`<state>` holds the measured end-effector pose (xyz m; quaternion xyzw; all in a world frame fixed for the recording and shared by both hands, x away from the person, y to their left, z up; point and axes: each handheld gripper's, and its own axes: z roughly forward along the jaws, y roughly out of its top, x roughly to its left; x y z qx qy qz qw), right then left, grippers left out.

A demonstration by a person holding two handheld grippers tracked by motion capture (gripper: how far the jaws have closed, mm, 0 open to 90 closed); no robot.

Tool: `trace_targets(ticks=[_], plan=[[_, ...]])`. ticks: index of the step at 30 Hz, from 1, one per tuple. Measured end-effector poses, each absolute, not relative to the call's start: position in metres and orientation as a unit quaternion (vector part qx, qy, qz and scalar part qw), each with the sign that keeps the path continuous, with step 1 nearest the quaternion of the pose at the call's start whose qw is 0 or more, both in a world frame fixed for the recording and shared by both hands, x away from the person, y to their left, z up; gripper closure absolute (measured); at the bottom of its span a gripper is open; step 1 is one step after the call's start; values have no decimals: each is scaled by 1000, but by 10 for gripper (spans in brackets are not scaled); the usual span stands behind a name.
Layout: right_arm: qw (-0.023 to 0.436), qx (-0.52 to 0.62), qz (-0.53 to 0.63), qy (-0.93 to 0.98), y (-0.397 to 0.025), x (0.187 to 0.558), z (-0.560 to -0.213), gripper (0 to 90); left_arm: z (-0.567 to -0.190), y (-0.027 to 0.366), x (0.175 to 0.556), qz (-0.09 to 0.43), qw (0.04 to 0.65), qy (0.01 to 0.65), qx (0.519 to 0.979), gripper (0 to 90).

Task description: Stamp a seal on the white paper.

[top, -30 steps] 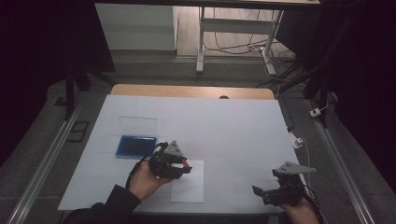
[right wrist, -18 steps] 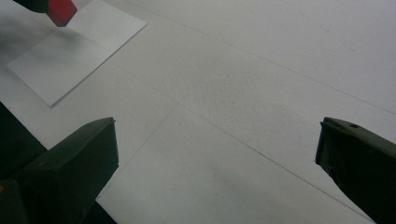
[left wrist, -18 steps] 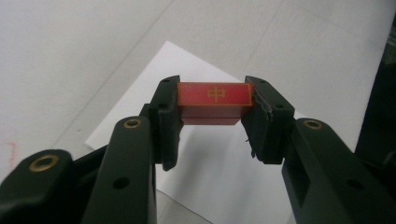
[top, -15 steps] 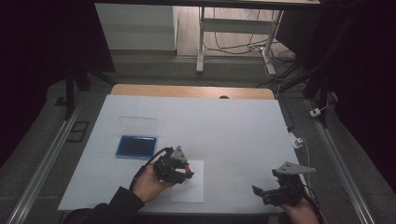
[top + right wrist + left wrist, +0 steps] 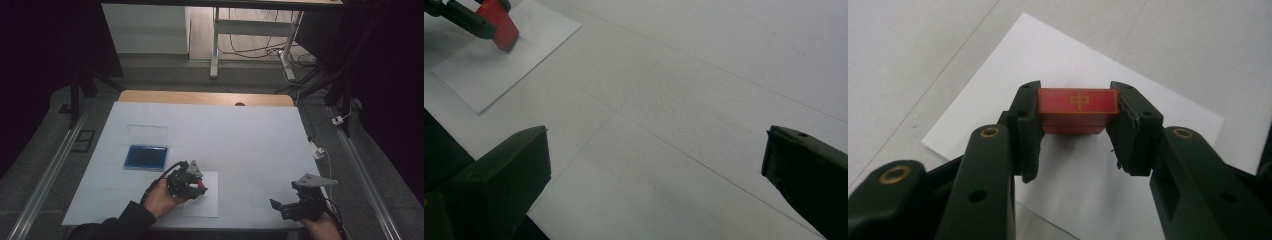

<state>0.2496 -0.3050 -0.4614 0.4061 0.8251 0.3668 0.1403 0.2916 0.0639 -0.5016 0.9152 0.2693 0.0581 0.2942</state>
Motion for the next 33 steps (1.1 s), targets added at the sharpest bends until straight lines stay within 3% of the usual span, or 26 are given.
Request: trace_targets(ticks=[20, 33], plan=[[140, 404, 364, 828, -304, 250, -461, 0, -511, 61, 276, 106, 306, 274, 906, 587], [142, 402, 361, 829, -304, 249, -461, 0, -513, 69, 288, 54, 326, 291, 898, 587]])
